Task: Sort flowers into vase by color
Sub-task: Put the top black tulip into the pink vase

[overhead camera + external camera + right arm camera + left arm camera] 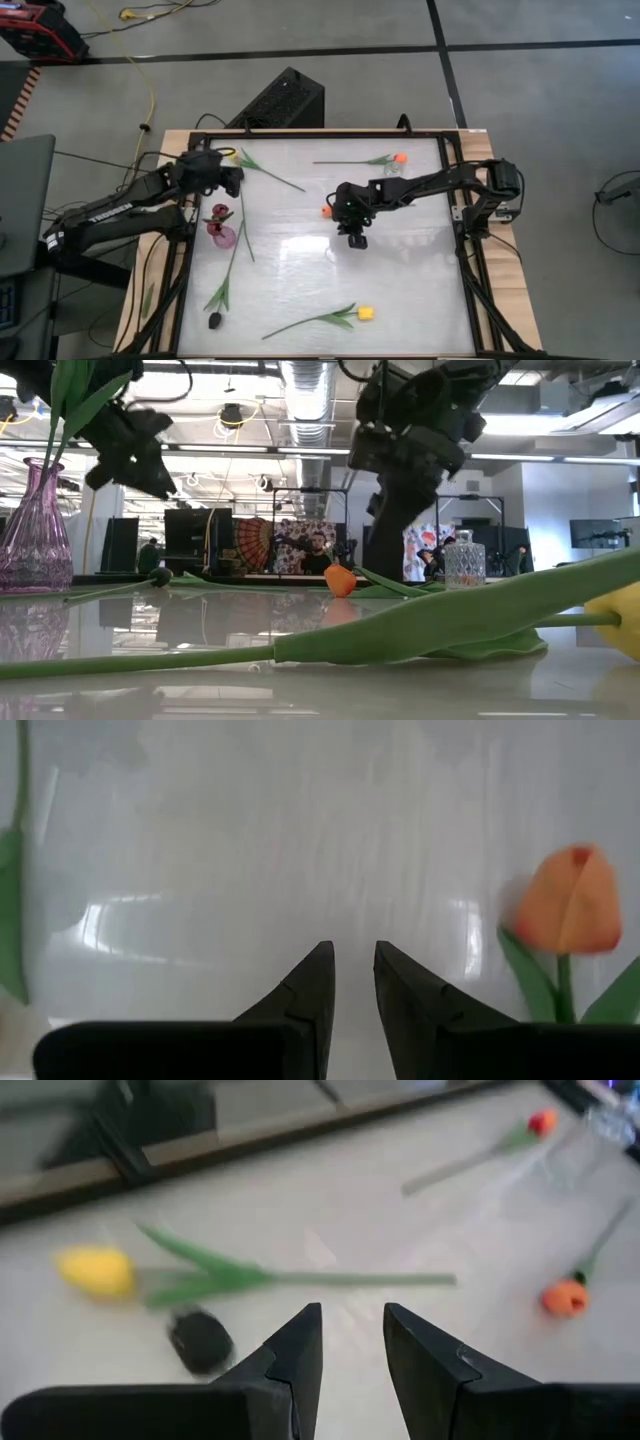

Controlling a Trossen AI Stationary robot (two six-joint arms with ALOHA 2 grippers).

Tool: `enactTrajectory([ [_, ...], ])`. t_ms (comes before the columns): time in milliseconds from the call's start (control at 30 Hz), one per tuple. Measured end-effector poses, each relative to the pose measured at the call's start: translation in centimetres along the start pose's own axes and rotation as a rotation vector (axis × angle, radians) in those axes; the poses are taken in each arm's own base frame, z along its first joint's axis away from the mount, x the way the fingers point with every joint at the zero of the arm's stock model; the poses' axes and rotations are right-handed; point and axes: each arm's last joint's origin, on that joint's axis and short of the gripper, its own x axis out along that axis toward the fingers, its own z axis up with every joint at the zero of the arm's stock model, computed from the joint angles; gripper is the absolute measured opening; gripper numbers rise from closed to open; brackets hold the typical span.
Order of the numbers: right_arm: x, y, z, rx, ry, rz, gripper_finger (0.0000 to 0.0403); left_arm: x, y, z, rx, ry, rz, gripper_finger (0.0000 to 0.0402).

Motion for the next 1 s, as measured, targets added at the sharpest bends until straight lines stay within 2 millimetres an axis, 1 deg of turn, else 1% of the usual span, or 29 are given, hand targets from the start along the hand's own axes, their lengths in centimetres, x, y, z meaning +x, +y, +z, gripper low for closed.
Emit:
enactTrajectory([
  [100, -0.2, 0.0, 0.6, -0.005, -0.019, -0.001, 0.01, 1.0, -0.3, -0.3, -0.008, 0.08, -0.034, 0.0097],
  [233, -0.3, 0.2, 0.8, -0.009, -0.024, 0.001, 0.01, 2.1, -0.4, -0.6, 0.009, 0.149, -0.015, 0.0097],
  [400, -0.2, 0.6, 0.8, -0.018, -0.018, 0.008, 0.01, 2.9, 0.2, -0.8, -0.026, 0.166, 0.155, 0.0097],
  [533, -0.1, 0.9, 0.7, -0.028, -0.015, 0.014, 0.01, 4.2, 0.7, -1.4, -0.071, 0.246, 0.226, 0.0101],
  [633, -0.1, 1.0, 0.7, -0.048, -0.013, 0.017, 0.01, 5.2, 0.8, -1.7, -0.083, 0.308, 0.232, 0.0113],
  [900, 0.0, 1.5, 0.7, -0.056, -0.006, 0.024, 0.01, 7.7, 1.1, -3.1, -0.049, 0.45, 0.316, 0.0155],
  [1000, 0.0, 1.6, 0.7, -0.061, -0.005, 0.027, 0.01, 8.6, 1.0, -3.3, -0.048, 0.466, 0.323, 0.0167],
])
